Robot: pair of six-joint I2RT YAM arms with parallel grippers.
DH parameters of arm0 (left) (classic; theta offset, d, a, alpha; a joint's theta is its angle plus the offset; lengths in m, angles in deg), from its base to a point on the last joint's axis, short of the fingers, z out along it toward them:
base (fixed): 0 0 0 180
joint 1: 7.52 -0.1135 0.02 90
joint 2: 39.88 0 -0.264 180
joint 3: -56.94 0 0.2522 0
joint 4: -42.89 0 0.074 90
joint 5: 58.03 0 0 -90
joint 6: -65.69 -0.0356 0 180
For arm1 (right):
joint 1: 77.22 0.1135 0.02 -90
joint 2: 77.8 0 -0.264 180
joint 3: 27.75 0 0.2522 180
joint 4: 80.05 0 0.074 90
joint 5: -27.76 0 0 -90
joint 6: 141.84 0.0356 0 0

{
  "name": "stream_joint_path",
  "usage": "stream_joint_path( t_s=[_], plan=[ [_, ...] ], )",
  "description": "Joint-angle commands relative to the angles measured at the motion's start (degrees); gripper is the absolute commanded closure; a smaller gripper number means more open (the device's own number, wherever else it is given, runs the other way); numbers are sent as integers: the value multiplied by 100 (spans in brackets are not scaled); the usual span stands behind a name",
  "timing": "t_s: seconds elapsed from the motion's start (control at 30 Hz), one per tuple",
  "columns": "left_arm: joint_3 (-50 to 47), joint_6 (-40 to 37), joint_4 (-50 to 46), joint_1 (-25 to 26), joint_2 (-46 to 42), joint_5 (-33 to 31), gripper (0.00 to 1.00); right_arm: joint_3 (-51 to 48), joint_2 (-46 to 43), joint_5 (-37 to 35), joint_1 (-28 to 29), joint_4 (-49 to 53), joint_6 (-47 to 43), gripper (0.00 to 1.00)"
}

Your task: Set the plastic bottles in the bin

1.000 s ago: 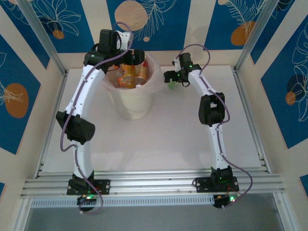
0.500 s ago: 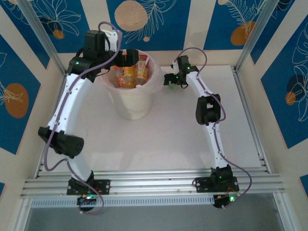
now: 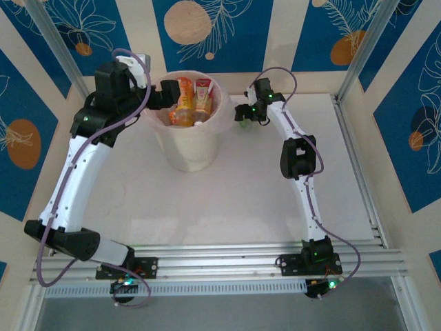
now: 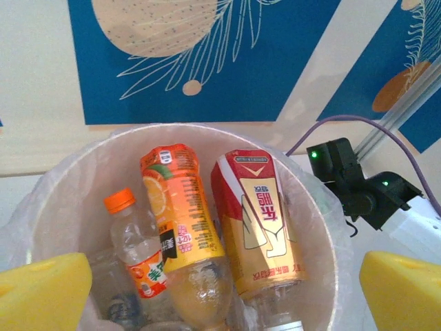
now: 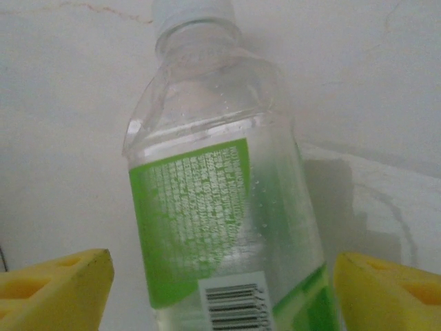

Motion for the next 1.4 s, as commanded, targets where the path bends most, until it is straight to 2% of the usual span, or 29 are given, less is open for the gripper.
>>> stream_joint_path(
  t_s=[0.0, 0.3, 0.57, 0.7, 0.9, 1.13, 1.23, 1.37],
  plan=[
    [-95, 97, 269, -60, -228, -298, 1, 185, 135, 223, 32, 471, 213, 21],
    [-160, 111, 285, -84, -353, -347, 0, 65, 122, -68, 144, 586, 340, 24],
    [-198, 135, 261, -99, -357, -382, 0, 26, 132, -41, 146, 542, 423, 16],
    [-206, 145, 273, -107, -373, -400, 1, 25, 132, -66, 162, 598, 456, 16],
    [-216, 159, 286, -113, -397, -416, 0, -1, 150, -249, 184, 756, 423, 34],
    [-226, 192, 301, -127, -358, -391, 0, -22, -7, -491, 231, 840, 411, 48],
    [-225, 207, 262, -128, -353, -404, 0, -332, -421, -668, 294, 684, 390, 51],
    [-232, 216, 269, -125, -396, -453, 0, -1156, -1393, -953, 355, 202, 402, 54]
  ],
)
